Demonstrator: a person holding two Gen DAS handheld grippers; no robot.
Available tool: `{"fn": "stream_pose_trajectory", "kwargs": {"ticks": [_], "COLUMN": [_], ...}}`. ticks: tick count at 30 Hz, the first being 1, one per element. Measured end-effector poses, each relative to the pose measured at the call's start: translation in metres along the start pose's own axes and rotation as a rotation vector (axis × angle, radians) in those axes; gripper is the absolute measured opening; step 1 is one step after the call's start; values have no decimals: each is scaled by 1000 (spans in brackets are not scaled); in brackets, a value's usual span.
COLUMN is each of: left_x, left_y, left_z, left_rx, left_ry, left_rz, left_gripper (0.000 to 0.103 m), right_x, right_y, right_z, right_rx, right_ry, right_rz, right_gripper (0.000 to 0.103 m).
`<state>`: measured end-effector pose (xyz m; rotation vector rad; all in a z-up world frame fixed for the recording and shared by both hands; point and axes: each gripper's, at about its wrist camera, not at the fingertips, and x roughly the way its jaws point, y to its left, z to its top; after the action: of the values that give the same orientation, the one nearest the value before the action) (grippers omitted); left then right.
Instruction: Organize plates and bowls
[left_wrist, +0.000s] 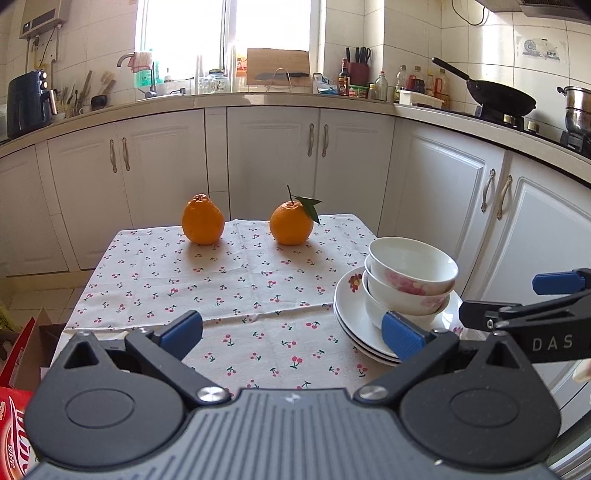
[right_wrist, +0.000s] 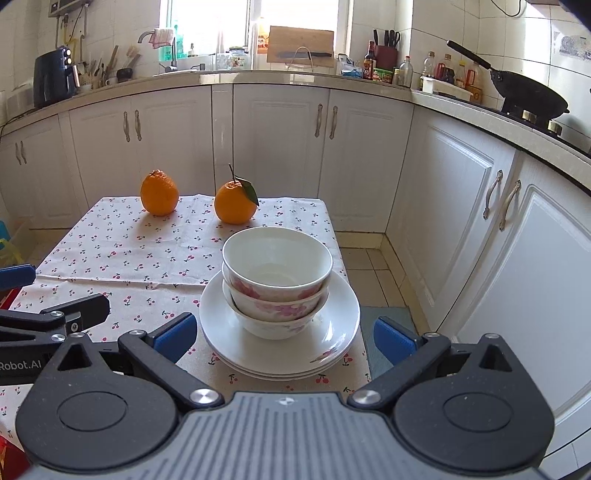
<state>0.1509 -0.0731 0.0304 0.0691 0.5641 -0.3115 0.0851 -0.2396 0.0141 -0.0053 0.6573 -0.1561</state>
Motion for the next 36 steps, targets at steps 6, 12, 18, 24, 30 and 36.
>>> {"fn": "stream_pose_trajectory", "kwargs": {"ticks": [6,12,18,24,30,36], "left_x": [-1,0,0,0,0,0], "left_y": [0,0,-2,-2,-2,-3], "left_z": [-1,-1,0,0,0,1], "left_rx": [-13,-17,-16,-17,-18,-19], "left_ry": [2,10,9,13,13,15], "left_rz": [-7,-6,1,3,2,2], "left_gripper": [102,102,102,102,102,102], "right_x": [0,2,2,1,0,0], "right_y": [0,0,1,1,0,0], "right_z": [0,0,0,-1,-1,-1], "right_rx": [-1,-1,-2,-6,-9,-16], "right_ry": [-3,5,6,6,4,3], "right_rz": [-1,-4,-6,-10,-13,-21], "right_gripper": [103,103,103,103,103,103]}}
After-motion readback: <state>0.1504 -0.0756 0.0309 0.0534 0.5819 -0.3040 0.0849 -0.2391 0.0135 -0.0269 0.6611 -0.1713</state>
